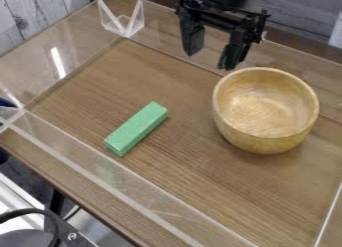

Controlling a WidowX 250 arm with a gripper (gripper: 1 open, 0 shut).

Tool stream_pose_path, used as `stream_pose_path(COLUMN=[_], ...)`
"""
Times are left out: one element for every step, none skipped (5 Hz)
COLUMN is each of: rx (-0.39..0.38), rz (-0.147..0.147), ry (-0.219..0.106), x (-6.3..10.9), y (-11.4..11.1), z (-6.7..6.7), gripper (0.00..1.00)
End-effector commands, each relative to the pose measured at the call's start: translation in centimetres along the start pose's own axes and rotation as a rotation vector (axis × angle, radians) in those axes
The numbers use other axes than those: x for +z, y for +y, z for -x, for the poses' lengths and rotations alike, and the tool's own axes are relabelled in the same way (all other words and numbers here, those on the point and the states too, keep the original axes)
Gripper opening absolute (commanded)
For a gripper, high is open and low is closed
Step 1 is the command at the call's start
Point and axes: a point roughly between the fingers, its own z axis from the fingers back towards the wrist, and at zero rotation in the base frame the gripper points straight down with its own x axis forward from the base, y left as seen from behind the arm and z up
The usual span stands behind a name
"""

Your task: Put the green block in the brown bowl

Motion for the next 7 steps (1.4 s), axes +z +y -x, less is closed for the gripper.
stream_pose_path(rx=[-0.017, -0.040, -0.045, -0.048, -0.061, -0.065, -0.072], rz=[-0.007, -0.015, -0.017, -0.016, -0.025, -0.020, -0.015], ry=[0.009, 0.024, 0.016, 0.015, 0.024, 0.037, 0.046], x=[-0.6, -1.5, -2.5, -3.9, -5.3, -6.5, -7.4], y=[1.2, 3.0, 5.0, 6.8, 7.7, 7.9, 7.9], z=[1.4, 3.5, 5.1, 6.1, 6.8, 6.8, 6.6], gripper=[1.00, 1.00, 1.00, 1.00, 1.00, 1.00, 1.00])
